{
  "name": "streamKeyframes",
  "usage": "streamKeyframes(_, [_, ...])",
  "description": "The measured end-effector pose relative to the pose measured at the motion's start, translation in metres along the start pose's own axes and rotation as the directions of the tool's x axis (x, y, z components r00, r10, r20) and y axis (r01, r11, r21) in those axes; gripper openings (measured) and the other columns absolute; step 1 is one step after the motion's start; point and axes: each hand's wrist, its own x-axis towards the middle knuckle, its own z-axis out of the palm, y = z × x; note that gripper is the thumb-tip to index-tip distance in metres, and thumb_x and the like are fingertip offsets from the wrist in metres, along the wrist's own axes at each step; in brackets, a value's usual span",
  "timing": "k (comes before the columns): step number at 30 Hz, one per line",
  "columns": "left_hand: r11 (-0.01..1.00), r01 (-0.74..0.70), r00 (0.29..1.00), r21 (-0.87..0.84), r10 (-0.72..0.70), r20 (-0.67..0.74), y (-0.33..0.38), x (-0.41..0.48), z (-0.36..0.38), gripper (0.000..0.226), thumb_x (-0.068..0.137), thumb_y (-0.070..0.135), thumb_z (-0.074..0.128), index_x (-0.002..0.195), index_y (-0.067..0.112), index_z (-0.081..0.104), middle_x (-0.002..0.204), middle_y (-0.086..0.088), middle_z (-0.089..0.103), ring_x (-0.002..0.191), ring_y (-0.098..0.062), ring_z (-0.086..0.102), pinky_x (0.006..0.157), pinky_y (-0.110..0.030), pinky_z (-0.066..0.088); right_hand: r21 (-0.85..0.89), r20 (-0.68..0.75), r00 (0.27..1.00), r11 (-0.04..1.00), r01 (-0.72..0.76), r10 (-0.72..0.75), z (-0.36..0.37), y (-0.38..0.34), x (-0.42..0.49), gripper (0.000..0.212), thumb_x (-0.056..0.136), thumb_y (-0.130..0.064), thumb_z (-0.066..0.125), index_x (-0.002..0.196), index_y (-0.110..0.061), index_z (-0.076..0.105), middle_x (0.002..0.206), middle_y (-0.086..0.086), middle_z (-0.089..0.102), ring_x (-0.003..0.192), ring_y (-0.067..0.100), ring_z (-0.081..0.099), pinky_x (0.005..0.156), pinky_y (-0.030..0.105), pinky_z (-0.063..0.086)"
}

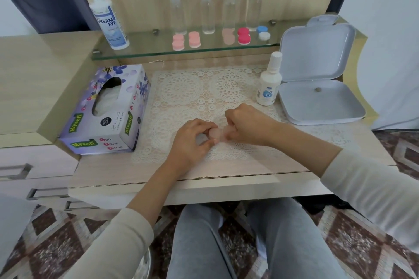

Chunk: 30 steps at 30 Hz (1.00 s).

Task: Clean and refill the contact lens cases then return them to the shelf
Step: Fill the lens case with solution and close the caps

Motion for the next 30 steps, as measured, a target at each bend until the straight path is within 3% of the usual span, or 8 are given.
streamKeyframes(3, [1.0,-0.001,1.0,0.011,0.001,0.004,-0.0002,0.0001,0.0,0.036,0.07,0.031,0.063,0.101,0.014,0.069,0.093,0.004,0.061,0.089,-0.01,0.053,0.08,-0.007,0.033,0.06,0.012,1.0,0.998,0.019,-0.02,0.0,0.0015,-0.0008,0.035,0.075,-0.031,0.071,0.095,-0.007,0.056,0.083,0.001,0.052,0.081,0.019,0.047,0.059,0.024,0.034])
streamKeyframes(6, [1.0,0.005,1.0,0.003,-0.005,-0.002,0.0,0.0,-0.0001,0.035,0.07,0.031,0.064,0.1,0.014,0.069,0.092,0.006,0.06,0.089,-0.01,0.053,0.081,-0.008,0.033,0.124,-0.006,0.997,0.989,0.08,-0.08,-0.0035,0.0019,-0.0007,0.037,0.079,-0.01,0.064,0.115,-0.01,0.06,0.106,0.002,0.061,0.086,0.013,0.047,0.072,0.022,0.037])
streamKeyframes(10, [1.0,0.006,1.0,0.008,-0.006,0.004,0.0006,-0.0004,-0.0002,0.037,0.071,0.031,0.063,0.103,0.014,0.068,0.095,0.003,0.062,0.091,-0.009,0.052,0.082,-0.005,0.031,0.066,-0.063,0.996,0.995,0.072,-0.068,-0.0004,0.0042,-0.0003,0.021,0.082,-0.01,0.055,0.099,-0.005,0.067,0.092,0.008,0.067,0.087,0.019,0.051,0.076,0.027,0.043])
streamKeyframes(13, [1.0,-0.004,1.0,0.024,0.003,0.011,-0.0004,-0.0009,-0.0001,0.036,0.072,0.03,0.064,0.104,0.014,0.068,0.096,0.001,0.063,0.091,-0.009,0.05,0.081,-0.001,0.028,0.031,-0.017,1.0,0.999,0.005,-0.005,-0.001,0.0008,-0.001,0.024,0.083,-0.023,0.061,0.091,-0.001,0.06,0.08,0.009,0.055,0.08,0.021,0.048,0.06,0.028,0.04])
streamKeyframes(16, [1.0,0.019,1.0,0.009,-0.02,0.004,-0.0007,-0.0008,-0.0006,0.028,0.075,0.019,0.071,0.103,0.014,0.068,0.095,0.003,0.061,0.091,-0.01,0.051,0.082,-0.002,0.028,0.062,0.048,0.999,0.998,0.015,-0.018,-0.003,0.001,-0.0017,0.031,0.077,-0.023,0.069,0.101,-0.005,0.059,0.092,0.007,0.054,0.086,0.021,0.049,0.064,0.026,0.039])
streamKeyframes(19, [1.0,0.027,1.0,-0.001,-0.027,0.008,-0.0002,-0.0009,-0.0007,0.029,0.074,0.022,0.07,0.102,0.014,0.068,0.094,0.005,0.06,0.092,-0.011,0.052,0.083,-0.007,0.031,0.043,0.016,0.997,0.996,0.074,-0.075,-0.0006,0.0056,-0.0006,0.03,0.087,-0.011,0.058,0.117,-0.01,0.06,0.109,0.007,0.059,0.1,0.019,0.05,0.075,0.022,0.037])
streamKeyframes(26, [1.0,0.026,1.0,-0.007,-0.026,0.014,0.003,-0.0013,-0.0015,0.035,0.07,0.029,0.064,0.1,0.013,0.069,0.093,0.001,0.062,0.089,-0.012,0.053,0.081,-0.007,0.032,-0.036,0.016,0.998,0.997,0.064,-0.064,0.0005,0.0039,-0.0031,0.019,0.086,-0.012,0.05,0.089,0.004,0.06,0.089,0.013,0.055,0.084,0.028,0.054,0.068,0.035,0.043])
streamKeyframes(30, [1.0,0.026,1.0,-0.005,-0.026,0.012,0.0019,-0.0008,-0.0014,0.036,0.069,0.031,0.064,0.1,0.013,0.069,0.09,0.004,0.06,0.087,-0.011,0.055,0.079,-0.004,0.032,-0.099,0.039,0.997,0.993,0.072,-0.068,-0.0006,0.0002,-0.0045,0.016,0.088,-0.02,0.05,0.087,-0.004,0.052,0.086,0.005,0.041,0.08,0.024,0.046,0.063,0.029,0.03])
